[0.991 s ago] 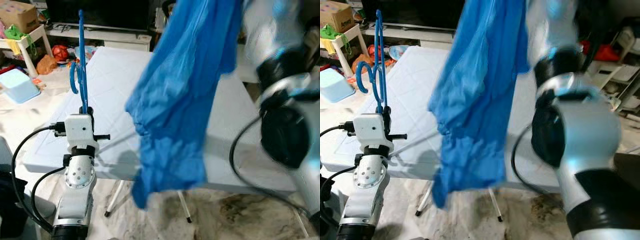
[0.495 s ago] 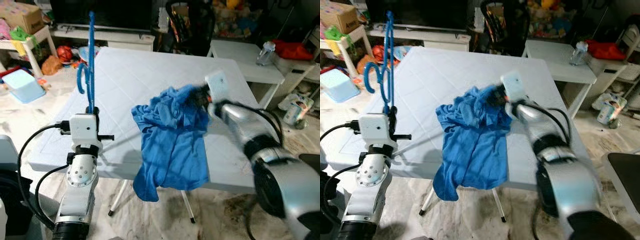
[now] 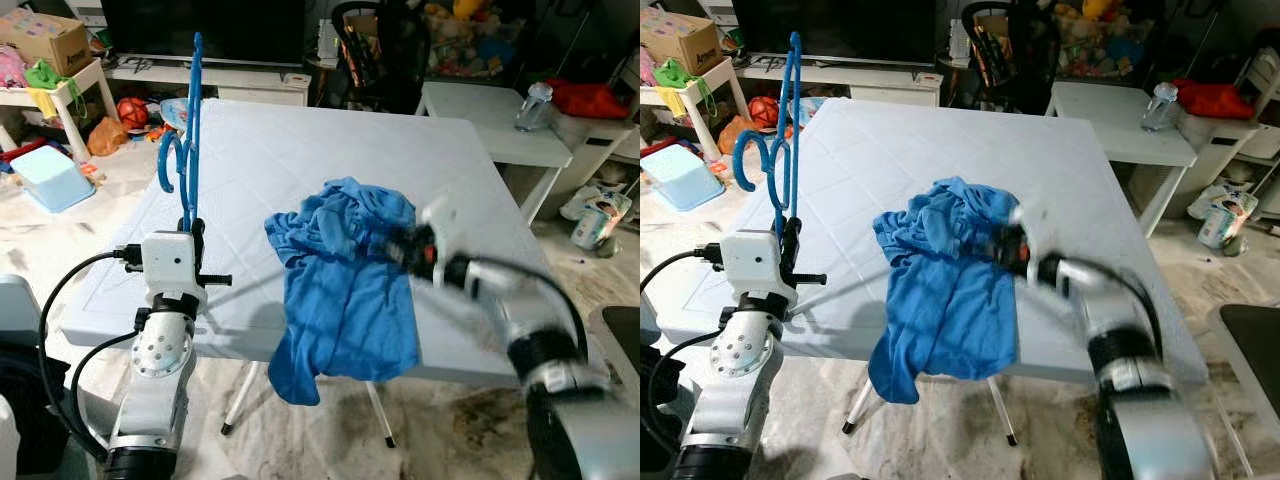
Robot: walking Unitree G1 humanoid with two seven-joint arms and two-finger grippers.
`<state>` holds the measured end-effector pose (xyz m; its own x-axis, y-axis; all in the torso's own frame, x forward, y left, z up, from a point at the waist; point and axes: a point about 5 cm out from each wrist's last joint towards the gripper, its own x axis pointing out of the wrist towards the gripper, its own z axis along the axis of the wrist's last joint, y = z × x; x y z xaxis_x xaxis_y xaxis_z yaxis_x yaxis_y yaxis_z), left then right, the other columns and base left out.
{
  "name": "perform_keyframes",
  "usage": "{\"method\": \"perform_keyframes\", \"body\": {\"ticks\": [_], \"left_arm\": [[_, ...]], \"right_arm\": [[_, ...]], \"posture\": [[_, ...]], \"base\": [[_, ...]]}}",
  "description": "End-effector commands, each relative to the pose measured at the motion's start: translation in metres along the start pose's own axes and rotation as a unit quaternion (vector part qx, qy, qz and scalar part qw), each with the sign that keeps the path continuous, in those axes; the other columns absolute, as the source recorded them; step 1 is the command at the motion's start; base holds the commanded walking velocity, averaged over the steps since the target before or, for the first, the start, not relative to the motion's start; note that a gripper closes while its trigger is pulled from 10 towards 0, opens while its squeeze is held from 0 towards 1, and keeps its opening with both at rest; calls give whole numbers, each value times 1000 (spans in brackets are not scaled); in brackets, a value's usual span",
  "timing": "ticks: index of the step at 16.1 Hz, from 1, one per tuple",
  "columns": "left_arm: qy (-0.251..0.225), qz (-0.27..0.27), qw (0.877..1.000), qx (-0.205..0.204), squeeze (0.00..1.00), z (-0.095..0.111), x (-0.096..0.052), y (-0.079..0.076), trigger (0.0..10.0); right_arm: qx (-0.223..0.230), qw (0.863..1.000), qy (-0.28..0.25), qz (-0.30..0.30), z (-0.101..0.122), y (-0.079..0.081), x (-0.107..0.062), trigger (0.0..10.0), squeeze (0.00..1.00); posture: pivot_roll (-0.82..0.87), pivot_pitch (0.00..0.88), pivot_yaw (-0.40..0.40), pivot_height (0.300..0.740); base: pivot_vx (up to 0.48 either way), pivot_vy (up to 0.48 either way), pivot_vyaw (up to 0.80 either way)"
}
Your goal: Hang hanger
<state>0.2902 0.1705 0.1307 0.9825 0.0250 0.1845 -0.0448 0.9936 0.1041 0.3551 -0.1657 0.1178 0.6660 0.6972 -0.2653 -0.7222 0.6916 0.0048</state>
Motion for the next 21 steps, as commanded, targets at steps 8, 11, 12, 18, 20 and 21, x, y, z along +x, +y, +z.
{"method": "perform_keyframes", "body": {"ticks": [8,11,12,18,20,21], "left_arm": [[53,-39,998,-13,0,-18,-11,-8,10000],[54,-45,997,-13,0,-18,-12,-10,10000],[55,-46,997,-13,0,-18,-12,-10,10000],[60,-50,997,-14,0,-20,-15,-11,10000],[61,-52,997,-14,0,-20,-15,-11,10000],[60,-51,997,-14,0,-20,-15,-10,10000]], "right_arm": [[-9,993,15,115,-4,38,-7,10000,1000],[-8,994,28,102,-14,59,9,10000,1000],[-9,994,32,101,-16,63,11,10000,1000],[-38,995,37,-88,-23,72,33,10000,1000],[-47,991,61,-109,-32,70,32,8118,1000],[-52,988,77,-124,-39,68,31,0,776]], "posture": [[-9,0,-55,740],[0,0,-56,740],[0,0,-56,740],[8,0,-66,740],[9,0,-68,740],[11,0,-70,740]], "base": [[0,0,0],[0,0,0],[0,0,0],[0,0,0],[0,0,0],[0,0,0]]}}
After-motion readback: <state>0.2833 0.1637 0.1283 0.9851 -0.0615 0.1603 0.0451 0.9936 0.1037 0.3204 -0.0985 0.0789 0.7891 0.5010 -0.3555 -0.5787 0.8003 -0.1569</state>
